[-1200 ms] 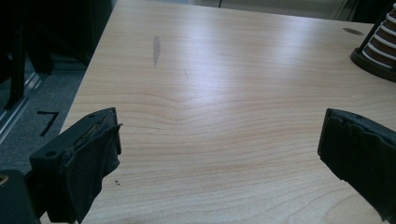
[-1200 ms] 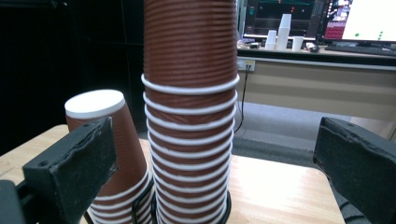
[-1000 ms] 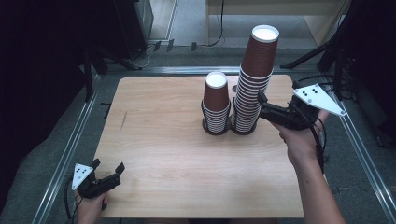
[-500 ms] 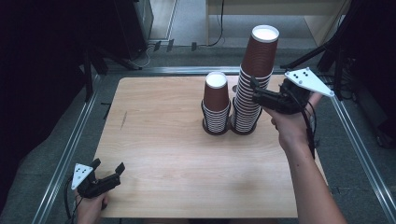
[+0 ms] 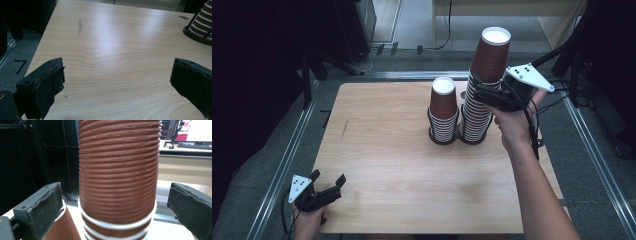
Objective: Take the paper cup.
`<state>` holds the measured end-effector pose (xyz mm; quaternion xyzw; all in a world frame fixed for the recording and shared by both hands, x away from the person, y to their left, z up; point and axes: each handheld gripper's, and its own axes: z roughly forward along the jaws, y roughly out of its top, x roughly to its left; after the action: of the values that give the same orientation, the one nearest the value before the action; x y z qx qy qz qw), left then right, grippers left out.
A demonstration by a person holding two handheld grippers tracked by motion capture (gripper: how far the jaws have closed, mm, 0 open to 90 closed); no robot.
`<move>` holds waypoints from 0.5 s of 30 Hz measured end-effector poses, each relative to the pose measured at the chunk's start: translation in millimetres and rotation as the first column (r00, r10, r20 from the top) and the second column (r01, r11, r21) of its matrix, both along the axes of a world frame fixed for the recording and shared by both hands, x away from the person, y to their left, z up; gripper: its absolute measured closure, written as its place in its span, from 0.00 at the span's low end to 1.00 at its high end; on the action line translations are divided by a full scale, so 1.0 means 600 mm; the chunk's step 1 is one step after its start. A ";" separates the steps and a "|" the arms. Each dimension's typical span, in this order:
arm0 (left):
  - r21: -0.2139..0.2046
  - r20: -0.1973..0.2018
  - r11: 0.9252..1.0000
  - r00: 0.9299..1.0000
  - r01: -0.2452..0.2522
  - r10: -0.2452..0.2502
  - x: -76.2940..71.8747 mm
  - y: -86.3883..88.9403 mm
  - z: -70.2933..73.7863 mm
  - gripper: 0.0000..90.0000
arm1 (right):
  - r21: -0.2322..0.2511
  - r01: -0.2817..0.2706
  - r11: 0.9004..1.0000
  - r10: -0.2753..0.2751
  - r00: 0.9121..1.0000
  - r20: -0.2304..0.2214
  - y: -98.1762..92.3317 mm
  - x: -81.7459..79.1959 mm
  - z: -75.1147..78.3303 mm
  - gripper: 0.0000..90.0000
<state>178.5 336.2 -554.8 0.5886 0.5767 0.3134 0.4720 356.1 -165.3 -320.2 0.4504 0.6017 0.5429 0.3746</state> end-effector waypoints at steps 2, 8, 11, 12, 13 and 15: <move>0.000 0.000 1.000 1.000 0.000 0.000 0.000 0.000 0.000 0.00 | -0.006 0.004 1.000 -0.004 1.000 0.005 0.004 0.006 0.000 0.01; -0.003 -0.001 1.000 1.000 0.001 -0.001 0.001 0.000 0.000 0.00 | 0.018 0.014 1.000 -0.014 1.000 0.008 0.012 0.024 -0.001 0.04; -0.005 -0.002 1.000 1.000 0.002 -0.002 0.001 0.001 0.000 0.00 | 0.033 0.033 0.999 -0.034 0.999 0.013 0.015 0.028 -0.004 0.05; -0.002 -0.004 1.000 1.000 0.004 -0.004 0.001 0.001 0.000 0.00 | 0.028 0.040 0.999 -0.040 0.999 0.012 0.015 0.031 -0.004 0.05; -0.002 -0.004 1.000 1.000 0.004 -0.004 0.001 0.001 0.000 0.00 | 0.027 0.045 0.999 -0.045 0.999 0.003 0.016 0.034 -0.005 0.06; 0.001 -0.006 1.000 1.000 0.005 -0.005 0.001 0.001 0.000 0.00 | 0.009 0.060 0.998 -0.060 0.998 -0.001 0.018 0.040 -0.005 0.06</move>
<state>179.1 336.7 -554.7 0.5912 0.5765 0.3105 0.4709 379.9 -154.4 -323.4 0.4702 0.5857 0.5340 0.3882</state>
